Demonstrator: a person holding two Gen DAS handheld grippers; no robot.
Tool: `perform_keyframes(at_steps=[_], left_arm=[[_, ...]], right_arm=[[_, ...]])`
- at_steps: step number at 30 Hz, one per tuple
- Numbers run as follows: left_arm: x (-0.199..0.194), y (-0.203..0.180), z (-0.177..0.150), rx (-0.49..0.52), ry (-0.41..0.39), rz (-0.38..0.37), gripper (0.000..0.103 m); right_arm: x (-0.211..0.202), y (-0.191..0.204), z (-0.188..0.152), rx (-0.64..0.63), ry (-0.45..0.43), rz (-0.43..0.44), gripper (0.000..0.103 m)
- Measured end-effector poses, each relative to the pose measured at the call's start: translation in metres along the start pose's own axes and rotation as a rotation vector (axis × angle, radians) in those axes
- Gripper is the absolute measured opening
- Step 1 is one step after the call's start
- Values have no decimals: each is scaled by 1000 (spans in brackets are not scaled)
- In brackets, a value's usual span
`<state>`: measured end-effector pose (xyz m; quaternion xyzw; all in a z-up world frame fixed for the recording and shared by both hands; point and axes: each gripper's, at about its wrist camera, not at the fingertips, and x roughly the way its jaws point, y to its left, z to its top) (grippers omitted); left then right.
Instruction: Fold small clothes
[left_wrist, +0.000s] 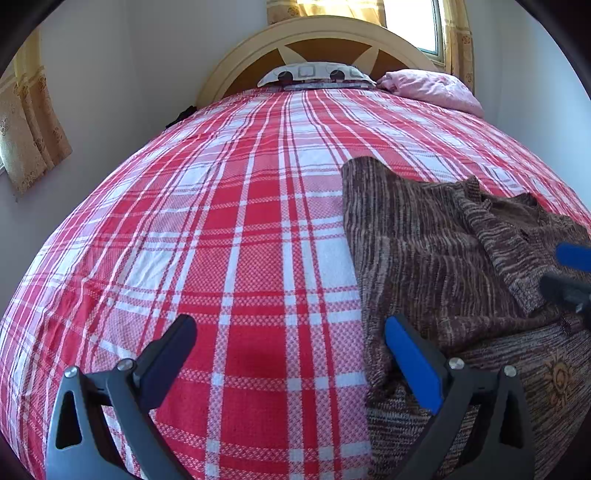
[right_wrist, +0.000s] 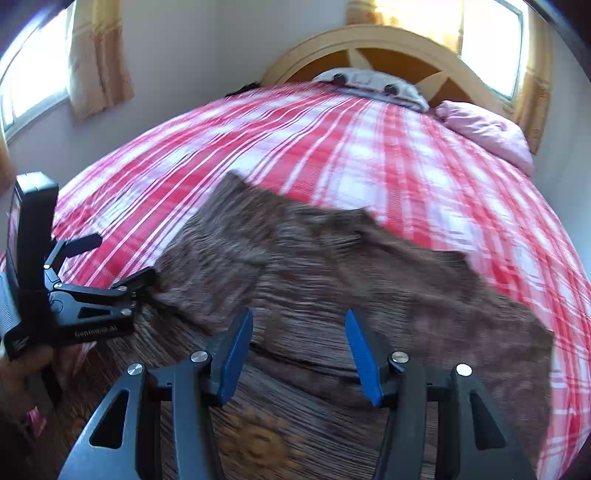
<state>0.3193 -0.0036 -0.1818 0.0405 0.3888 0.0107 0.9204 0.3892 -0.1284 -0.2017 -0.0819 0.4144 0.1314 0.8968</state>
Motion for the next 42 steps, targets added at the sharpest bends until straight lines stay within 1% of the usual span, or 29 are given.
perform_keyframes(at_steps=[2,3,4,5,6,7,10,12,13,14,15,16,17,18,19,22,25,26,27,28,29,30,32,33,36,40,42], left_arm=[[0,0,0,-2,1,-3,103],[0,0,0,-3,1,-4,103],[0,0,0,-5,3,-6,103],[0,1,0,-8,3,-9,103],[0,1,0,-10,4,-10,103],[0,0,0,-10,5,-11,103],[1,0,0,-11,6,-12,103],[1,-1,-1,-10,8,-12,103],[1,-1,-1,-11,8,-12,103],[1,-2,-1,-11,7,-12,103],[2,-2,-1,-10,7,-11,103],[2,-2,-1,-10,8,-11,103],[2,-2,-1,-10,7,-11,103],[1,-2,-1,-11,7,-12,103],[1,-2,-1,-11,7,-12,103],[1,-2,-1,-10,8,-11,103],[1,-3,-1,-10,7,-11,103],[2,-3,-1,-10,7,-11,103],[2,-3,-1,-10,7,-12,103],[2,-3,-1,-11,7,-14,103],[2,-3,-1,-13,7,-15,103],[2,-3,-1,-16,6,-18,103],[1,-1,-1,-28,5,-26,103],[1,0,-1,-32,5,-28,103],[0,-1,0,-31,2,-30,103],[0,-1,-1,-35,6,-43,103],[-1,0,-1,-41,3,-54,103]], right_arm=[[20,5,-1,-12,56,6,53],[28,5,-4,-14,83,-21,50],[28,0,-6,-2,72,-36,38],[26,-7,-6,17,64,-39,23],[23,-16,-4,40,62,-46,16],[20,-26,-2,61,48,-58,12],[9,-62,10,133,10,-131,12],[6,-90,13,192,14,-182,12],[5,-103,13,220,12,-226,12],[4,-116,11,250,22,-260,13],[9,-124,10,272,44,-271,14],[10,-133,5,305,69,-258,19],[10,-141,1,341,79,-223,28],[7,-147,-7,381,76,-149,34],[3,-146,-12,396,76,-99,42],[-5,-135,-28,427,77,77,44],[-5,-114,-37,398,97,156,44],[0,-109,-39,382,110,160,44],[3,-102,-41,346,113,116,43],[5,-99,-41,329,96,94,37],[3,-98,-41,326,79,91,12],[0,-99,-41,334,72,100,1],[-11,-97,-42,330,52,103,1],[-21,-91,-42,304,36,94,1],[-33,-80,-48,258,41,96,1],[-21,-75,-62,202,78,39,1],[-16,-81,-66,228,72,55,1]])
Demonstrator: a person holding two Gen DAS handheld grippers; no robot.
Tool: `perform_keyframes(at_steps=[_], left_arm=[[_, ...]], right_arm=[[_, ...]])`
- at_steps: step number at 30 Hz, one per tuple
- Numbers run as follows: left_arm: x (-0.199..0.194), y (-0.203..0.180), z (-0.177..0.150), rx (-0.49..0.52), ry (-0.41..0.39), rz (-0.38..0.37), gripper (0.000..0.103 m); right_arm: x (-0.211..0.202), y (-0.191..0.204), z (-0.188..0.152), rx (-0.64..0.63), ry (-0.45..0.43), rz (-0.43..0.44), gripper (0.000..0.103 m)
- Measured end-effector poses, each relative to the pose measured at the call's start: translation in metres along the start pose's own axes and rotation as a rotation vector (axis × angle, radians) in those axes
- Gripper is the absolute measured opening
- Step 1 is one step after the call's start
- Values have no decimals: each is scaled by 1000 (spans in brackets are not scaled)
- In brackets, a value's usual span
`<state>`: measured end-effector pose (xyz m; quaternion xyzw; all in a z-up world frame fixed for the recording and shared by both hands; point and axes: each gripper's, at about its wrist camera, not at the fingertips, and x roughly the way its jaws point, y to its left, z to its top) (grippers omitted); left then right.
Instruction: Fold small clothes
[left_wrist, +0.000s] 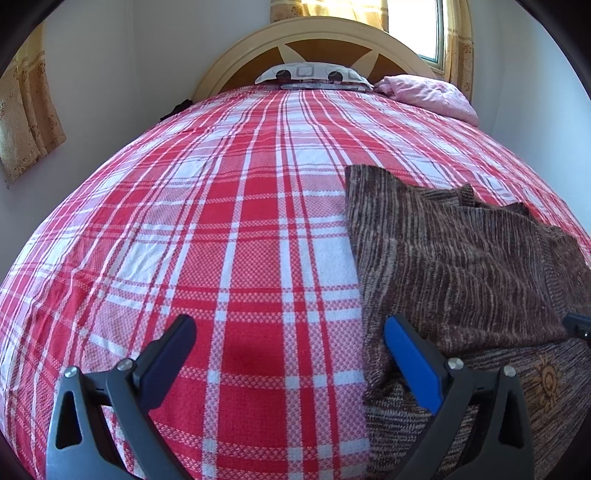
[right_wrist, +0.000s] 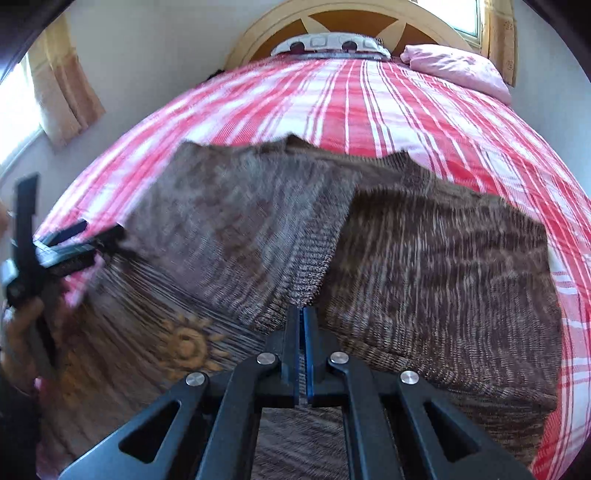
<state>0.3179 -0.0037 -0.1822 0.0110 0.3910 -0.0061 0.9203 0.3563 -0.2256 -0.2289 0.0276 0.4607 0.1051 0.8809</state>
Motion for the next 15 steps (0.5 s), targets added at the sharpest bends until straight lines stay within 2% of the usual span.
perform_keyframes(at_steps=[3,5,7,9,11,12,13,15], left_arm=[[-11,5,-1,-26,-53,-21,103],[-20,13,-3,-63,-105,-45,103],[-21,17,-3,-88,-113,-47,103],[-16,17,-2,-90,-90,-40,103],[-14,13,-2,-75,-78,-31,103],[-14,12,-1,-68,-79,-27,103],[-14,11,-2,-65,-78,-25,103],[-14,12,-2,-70,-75,-26,103]], right_arm=[[-8,-3,3,30,-24,-1,2],[-20,2,5,2,-61,-24,3],[-25,3,8,-10,-86,-14,4],[-22,-4,19,12,-69,13,4],[-13,-22,34,102,-48,52,4],[1,-37,43,179,-3,108,5],[13,-47,49,238,39,154,8],[37,-65,60,339,76,246,21]])
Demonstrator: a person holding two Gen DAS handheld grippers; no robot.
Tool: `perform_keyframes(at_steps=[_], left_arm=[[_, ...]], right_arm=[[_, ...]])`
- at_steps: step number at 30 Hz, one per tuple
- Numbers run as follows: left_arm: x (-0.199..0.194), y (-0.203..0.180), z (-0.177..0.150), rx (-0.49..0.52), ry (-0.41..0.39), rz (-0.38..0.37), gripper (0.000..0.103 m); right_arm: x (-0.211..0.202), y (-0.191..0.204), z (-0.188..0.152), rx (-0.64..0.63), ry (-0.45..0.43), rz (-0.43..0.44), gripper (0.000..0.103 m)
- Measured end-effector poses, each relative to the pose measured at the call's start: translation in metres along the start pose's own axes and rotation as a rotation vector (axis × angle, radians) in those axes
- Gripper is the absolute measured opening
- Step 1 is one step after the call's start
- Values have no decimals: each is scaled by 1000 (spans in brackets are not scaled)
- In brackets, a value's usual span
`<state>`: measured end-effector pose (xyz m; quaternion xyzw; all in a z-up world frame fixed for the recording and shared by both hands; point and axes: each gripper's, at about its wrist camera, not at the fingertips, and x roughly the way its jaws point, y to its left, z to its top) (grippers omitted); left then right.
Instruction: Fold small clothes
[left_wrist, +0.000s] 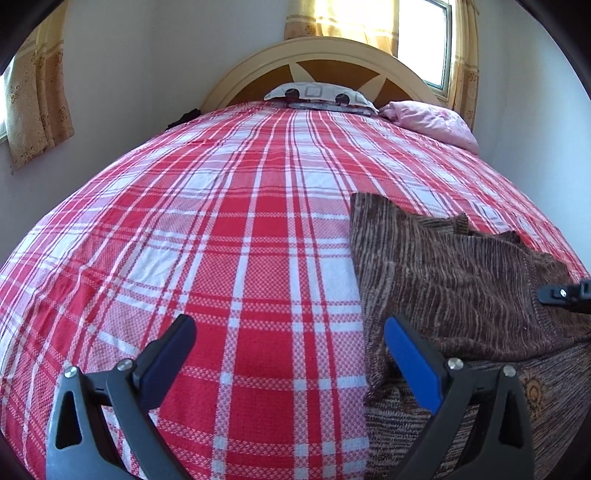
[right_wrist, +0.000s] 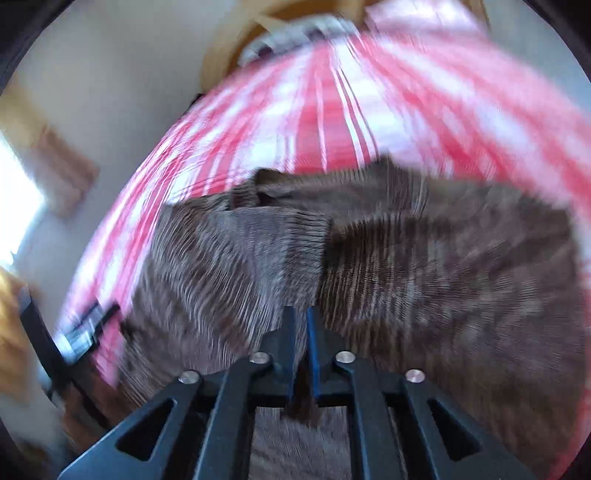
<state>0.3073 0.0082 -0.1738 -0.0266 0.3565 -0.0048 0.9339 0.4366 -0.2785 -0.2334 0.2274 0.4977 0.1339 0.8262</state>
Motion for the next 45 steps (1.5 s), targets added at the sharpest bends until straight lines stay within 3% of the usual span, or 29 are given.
perform_keyframes(at_steps=[1,4,5,7,9,15,17,20,24,26,33,37,39,45], left_arm=[[-1,1,-1,-4,1,-3,103],[1,3,-1,-13,11,-2,103],[1,2,-1,-10,11,-2,103],[3,-1,-1,4,16,5,103],[3,-4,-1,21,15,8,103],[2,-4,-1,20,10,6,103],[3,-6,-1,29,15,12,103],[7,-10,-1,46,40,25,103],[9,-13,-2,61,56,33,103],[12,-13,-2,66,71,31,103],[11,-3,-8,18,129,10,103],[5,-6,-12,30,120,25,103],[5,-10,-13,51,124,38,103],[0,-15,-12,77,126,41,103]], right_arm=[[6,-5,7,27,0,43,27],[16,-25,28,180,-37,204,32],[16,-29,34,208,-72,194,38],[13,-35,42,232,-148,96,40],[10,-33,43,230,-145,109,40],[-27,11,5,33,-204,35,41],[-37,28,-13,-62,-217,74,41],[-27,57,-33,-200,-111,149,46],[8,62,-58,-284,6,-24,47],[-1,64,-65,-321,-40,-46,47],[-27,52,-75,-323,-72,-110,47],[-53,27,-77,-263,-165,-146,47],[-48,12,-78,-249,-133,-259,48],[-55,11,-83,-308,-136,-253,48]])
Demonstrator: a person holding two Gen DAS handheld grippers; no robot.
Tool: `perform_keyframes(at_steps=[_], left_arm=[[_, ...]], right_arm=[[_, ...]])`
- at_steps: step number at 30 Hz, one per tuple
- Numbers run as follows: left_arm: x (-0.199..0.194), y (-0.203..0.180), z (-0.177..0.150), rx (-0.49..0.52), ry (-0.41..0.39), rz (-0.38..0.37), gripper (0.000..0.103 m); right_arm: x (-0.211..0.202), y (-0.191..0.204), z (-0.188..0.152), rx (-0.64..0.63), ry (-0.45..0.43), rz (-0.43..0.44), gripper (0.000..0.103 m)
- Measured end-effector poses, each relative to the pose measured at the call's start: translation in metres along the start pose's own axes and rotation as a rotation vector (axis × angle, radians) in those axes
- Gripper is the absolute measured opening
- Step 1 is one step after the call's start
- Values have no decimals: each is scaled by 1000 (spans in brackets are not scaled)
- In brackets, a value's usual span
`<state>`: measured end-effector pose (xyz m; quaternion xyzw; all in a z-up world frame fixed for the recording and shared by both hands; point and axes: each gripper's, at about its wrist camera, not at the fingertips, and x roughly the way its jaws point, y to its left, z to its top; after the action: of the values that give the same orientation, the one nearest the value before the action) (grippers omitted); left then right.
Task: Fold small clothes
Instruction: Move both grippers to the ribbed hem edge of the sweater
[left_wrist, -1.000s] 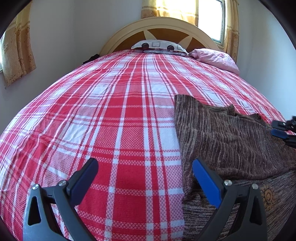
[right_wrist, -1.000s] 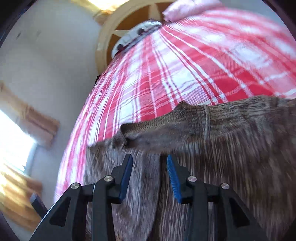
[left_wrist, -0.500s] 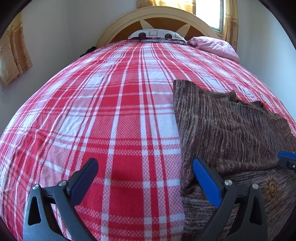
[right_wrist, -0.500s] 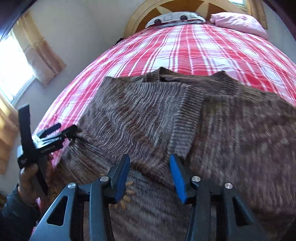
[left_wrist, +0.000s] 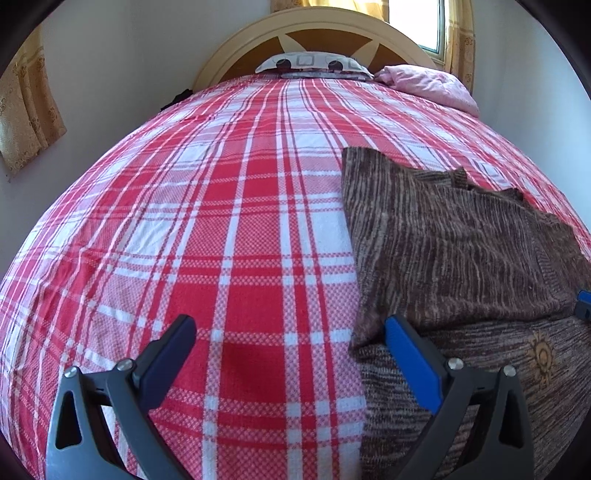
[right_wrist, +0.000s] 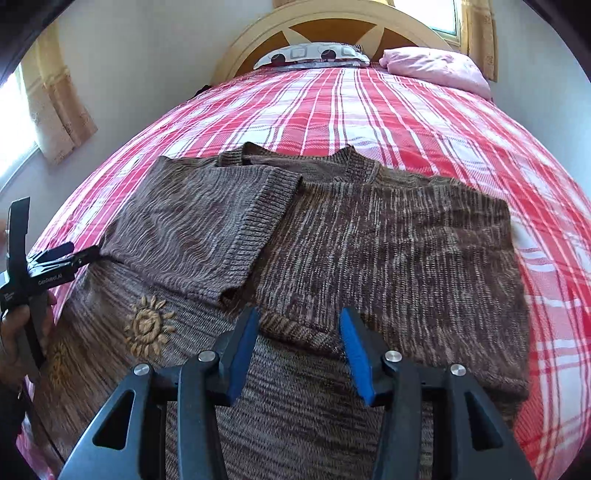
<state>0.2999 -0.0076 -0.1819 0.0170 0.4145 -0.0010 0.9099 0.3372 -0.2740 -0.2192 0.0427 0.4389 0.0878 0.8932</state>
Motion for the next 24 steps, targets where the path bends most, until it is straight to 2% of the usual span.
perform_keyframes(at_steps=[3,8,14,24], left_arm=[[-10,-4,-8,9,10,1,103],[-36,-10,-24,39,-29,-12,103],[-58,-13,-40,64,-66,14,103],[-77,-17,-60,73,-68,-2,103]], right_arm=[[-10,0,-8,17,3,9,48],[-19,6,-25,-4,17,-6,48],[-33,6,-43,8,9,-7,48],[-46,11,-64,-6,-15,-33,49]])
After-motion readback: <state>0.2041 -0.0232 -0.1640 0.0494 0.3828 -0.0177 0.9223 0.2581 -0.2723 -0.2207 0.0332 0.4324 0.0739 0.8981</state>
